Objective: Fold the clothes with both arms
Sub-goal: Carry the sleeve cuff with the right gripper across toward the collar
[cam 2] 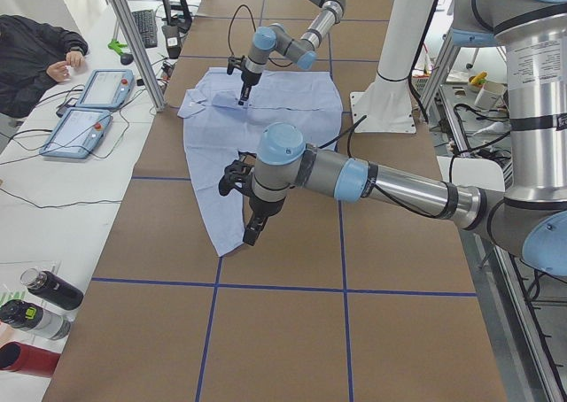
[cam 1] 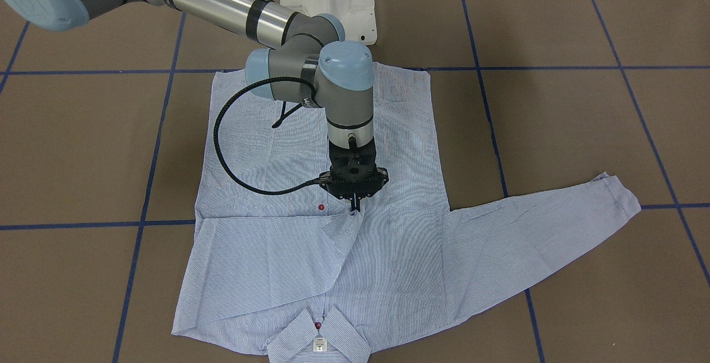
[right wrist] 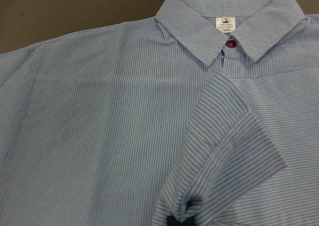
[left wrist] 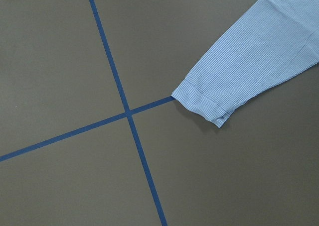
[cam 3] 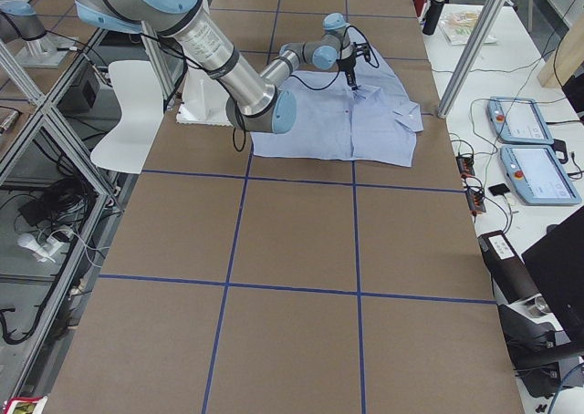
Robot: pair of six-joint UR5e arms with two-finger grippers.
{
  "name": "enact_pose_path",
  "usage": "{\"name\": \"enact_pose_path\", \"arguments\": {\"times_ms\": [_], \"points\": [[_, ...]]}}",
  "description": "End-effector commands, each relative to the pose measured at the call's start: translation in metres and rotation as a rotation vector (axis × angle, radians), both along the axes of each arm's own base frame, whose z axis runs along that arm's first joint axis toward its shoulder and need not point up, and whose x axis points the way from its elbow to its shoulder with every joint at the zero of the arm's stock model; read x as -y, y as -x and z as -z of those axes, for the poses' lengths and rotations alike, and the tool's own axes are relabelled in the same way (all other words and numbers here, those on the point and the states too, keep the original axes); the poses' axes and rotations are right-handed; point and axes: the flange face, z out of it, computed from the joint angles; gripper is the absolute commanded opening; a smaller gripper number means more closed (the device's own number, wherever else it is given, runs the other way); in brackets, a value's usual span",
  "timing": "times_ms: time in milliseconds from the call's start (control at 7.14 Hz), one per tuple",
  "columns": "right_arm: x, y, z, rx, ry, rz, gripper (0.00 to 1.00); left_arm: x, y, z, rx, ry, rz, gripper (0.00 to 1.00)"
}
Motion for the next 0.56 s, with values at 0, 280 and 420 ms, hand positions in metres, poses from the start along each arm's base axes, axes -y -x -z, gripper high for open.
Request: {"name": "enact_pose_path", "arguments": {"times_ms": [0, 280, 420], "points": [[0.004, 0.028, 0.013, -0.039, 0.009, 0.0, 0.99, 0.0, 0.0, -0.001, 0.0, 0.002, 0.0, 1.0], [0.011, 0.045, 0.047, -0.044, 0.019, -0.033, 1.0, -0.001, 0.001, -0.001, -0.001, 0.002, 0.001, 1.0], [0.013, 0.044, 0.047, -0.044, 0.021, -0.029, 1.0, -0.001, 0.0, -0.001, -0.001, 0.002, 0.0, 1.0]]}}
